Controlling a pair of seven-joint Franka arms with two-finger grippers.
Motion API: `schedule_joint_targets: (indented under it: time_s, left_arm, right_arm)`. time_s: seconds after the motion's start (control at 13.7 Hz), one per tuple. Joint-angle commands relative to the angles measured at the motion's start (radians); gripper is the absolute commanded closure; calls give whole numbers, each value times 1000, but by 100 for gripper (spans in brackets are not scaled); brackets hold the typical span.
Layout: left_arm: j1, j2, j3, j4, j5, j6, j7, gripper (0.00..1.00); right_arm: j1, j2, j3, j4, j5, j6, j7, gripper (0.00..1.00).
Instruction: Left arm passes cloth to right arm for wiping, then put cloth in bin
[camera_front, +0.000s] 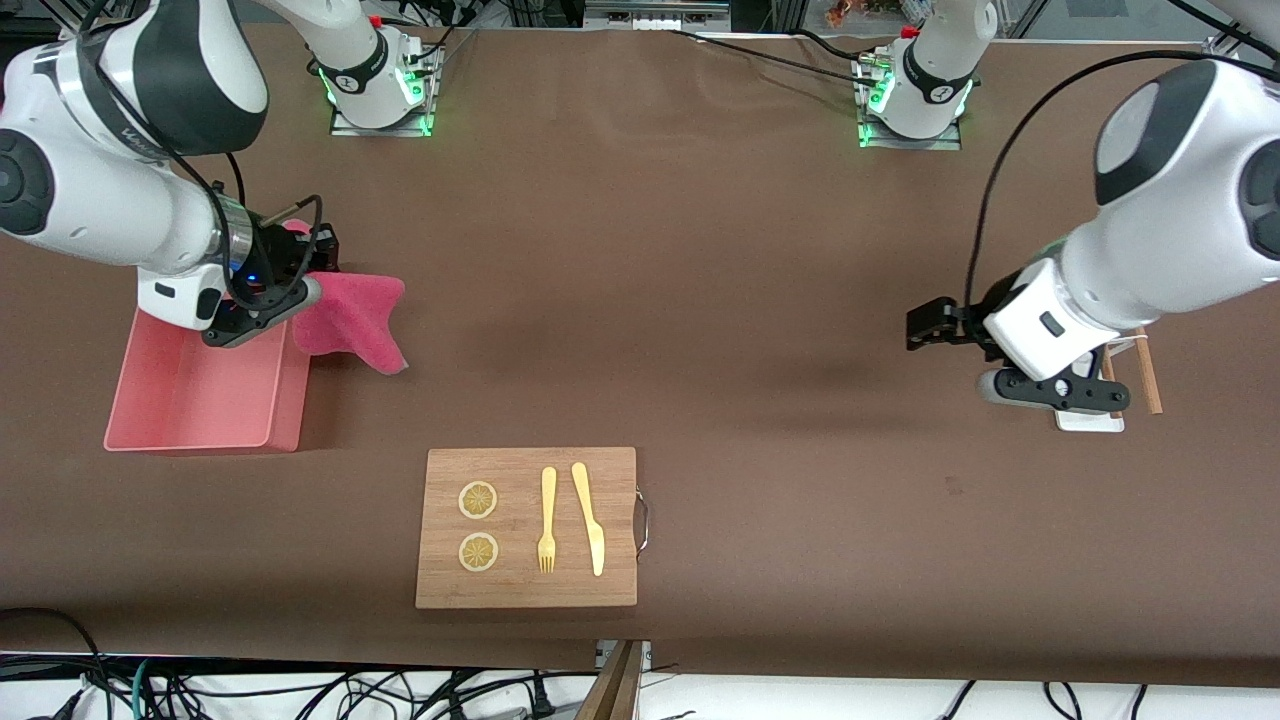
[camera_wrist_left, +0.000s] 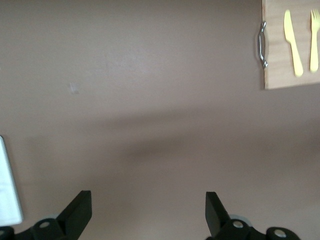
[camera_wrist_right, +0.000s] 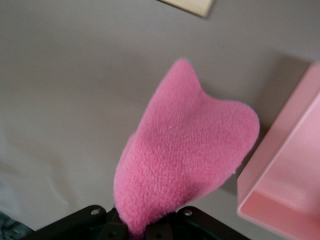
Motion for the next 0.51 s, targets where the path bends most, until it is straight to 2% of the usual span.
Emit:
schedule_joint_targets:
  time_s: [0.0,0.15,0.22,0.37,0.44]
  left_arm:
    - [3,-84,63,-52,13,-26,215,0]
    - [-125,-172,239,-97,3,-21,327,0]
    - [-168,-208,302,-132,3,-24,355,0]
    - [-201,-294,374,-212,3,-15,361,0]
    - [-250,-331,437,-251,3,-15,361,0]
  right_arm:
    - [-78,-43,73,-125,-53,62,116,100]
    - [-101,-43,89,-231,-68,192,152,100]
    - [-107,-37,89,-279,-82,263,161,100]
    - [-119,-11,89,-366,-96,399,163,100]
    - [-127,26,89,-377,-94,447,163,100]
